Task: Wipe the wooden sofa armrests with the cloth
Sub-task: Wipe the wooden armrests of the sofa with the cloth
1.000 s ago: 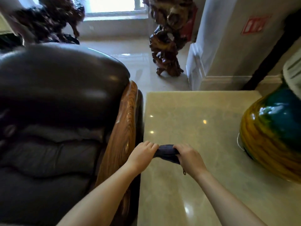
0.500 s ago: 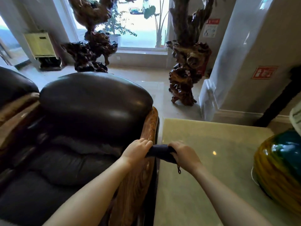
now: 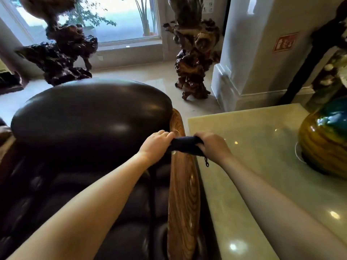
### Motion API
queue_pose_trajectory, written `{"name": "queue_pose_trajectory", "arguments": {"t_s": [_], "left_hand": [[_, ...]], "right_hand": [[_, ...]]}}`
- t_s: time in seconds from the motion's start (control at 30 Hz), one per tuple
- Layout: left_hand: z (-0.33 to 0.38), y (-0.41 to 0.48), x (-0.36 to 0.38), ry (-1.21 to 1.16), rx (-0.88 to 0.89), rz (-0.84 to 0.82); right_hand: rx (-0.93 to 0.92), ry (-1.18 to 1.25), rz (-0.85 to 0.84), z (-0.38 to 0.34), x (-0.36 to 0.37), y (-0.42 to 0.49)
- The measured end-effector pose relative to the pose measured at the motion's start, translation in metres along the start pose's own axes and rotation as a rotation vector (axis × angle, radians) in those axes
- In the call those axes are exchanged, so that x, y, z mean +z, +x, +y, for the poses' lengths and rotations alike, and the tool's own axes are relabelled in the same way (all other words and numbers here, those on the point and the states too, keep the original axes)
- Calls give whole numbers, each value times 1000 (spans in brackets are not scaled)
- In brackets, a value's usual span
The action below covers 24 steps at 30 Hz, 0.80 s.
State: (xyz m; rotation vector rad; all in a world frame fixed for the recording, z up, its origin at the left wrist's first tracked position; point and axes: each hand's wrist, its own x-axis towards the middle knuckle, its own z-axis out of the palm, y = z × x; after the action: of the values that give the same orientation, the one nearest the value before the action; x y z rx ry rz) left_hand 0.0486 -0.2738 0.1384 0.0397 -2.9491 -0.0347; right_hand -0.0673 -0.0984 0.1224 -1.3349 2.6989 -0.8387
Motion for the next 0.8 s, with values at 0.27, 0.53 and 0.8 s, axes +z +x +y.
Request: {"name": "queue_pose_trajectory", "arguments": {"t_s": [0.27,0.53,0.8], "left_hand": [[-21,0,57,-91,-47,20],[-36,39,146,-179,-101,167],[-26,13,250,-90,395,-59]], "right_hand": [[74,23,-35,16,48,12],[356,801,47,77,126,37],[491,695,324,125,168,82]]}}
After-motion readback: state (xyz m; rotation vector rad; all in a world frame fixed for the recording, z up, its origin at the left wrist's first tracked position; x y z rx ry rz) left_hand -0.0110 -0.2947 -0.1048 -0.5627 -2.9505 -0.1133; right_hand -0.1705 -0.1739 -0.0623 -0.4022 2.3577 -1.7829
